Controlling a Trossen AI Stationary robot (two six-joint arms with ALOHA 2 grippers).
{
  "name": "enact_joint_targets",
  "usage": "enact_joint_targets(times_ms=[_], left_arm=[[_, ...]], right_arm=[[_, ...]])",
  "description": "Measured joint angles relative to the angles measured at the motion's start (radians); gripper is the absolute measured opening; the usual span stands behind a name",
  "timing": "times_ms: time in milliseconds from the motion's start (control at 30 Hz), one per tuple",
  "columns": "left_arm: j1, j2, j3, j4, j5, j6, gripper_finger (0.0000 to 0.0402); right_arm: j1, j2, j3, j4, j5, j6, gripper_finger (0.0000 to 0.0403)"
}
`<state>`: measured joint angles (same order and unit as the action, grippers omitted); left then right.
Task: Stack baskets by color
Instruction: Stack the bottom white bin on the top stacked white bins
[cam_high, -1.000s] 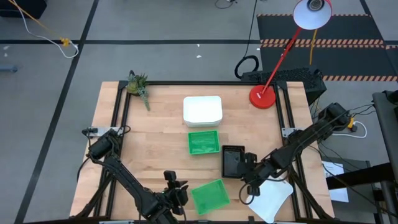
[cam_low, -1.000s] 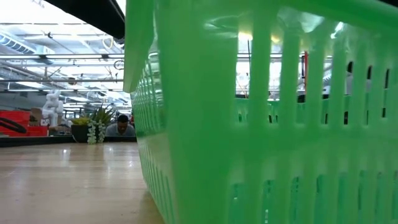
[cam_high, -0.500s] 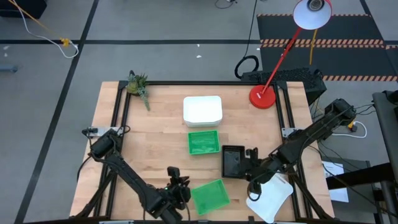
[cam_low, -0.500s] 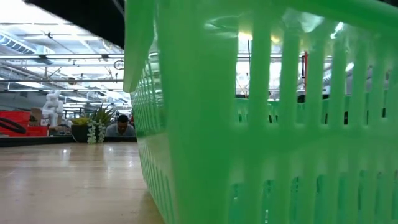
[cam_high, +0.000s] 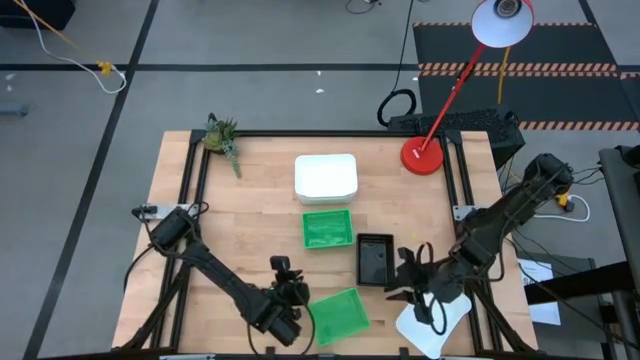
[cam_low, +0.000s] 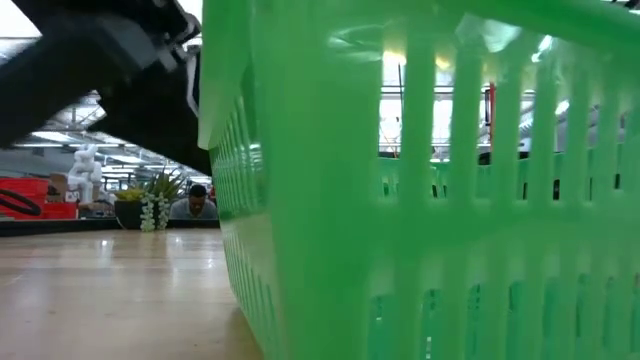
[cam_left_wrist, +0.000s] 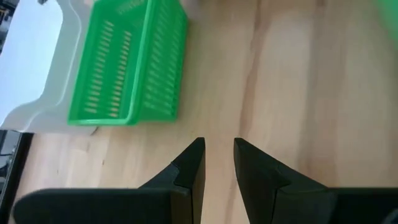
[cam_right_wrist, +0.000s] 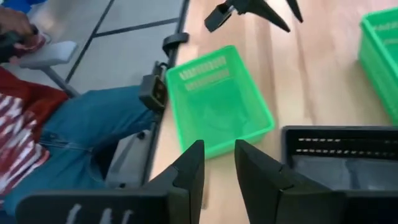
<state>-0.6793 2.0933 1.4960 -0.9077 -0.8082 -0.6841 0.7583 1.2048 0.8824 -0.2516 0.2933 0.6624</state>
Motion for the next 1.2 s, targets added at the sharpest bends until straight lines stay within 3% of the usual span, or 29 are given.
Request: enact_joint_targets(times_ms=[267,400,567,833,1200], left_arm=[[-0.046,-0.024,0.015,0.002,0.000,-0.006,0.0085],[-0.050,-0.031,0.017,0.030,0.000,0.001,0.0085],[-0.049,-0.034,0.017,0.054,0.000,0.008,0.0085],[-0.049,-0.034,0.017,0.086,0.003,0.022,0.0085],[-0.042,-0.034,0.017,0.109,0.004,0.053,0.0085]], right_arm=[[0.088,0.093,0.188,-0.178,0.124,0.063,0.0084],[0.139,0.183,0.343,-0.433,0.120,0.149,0.0084],[0.182,0.262,0.474,-0.644,0.014,0.194,0.0084],[0.206,0.280,0.443,-0.796,-0.118,0.287,0.0084],[0.169,0.279,0.290,-0.784,-0.142,0.153,0.0096]])
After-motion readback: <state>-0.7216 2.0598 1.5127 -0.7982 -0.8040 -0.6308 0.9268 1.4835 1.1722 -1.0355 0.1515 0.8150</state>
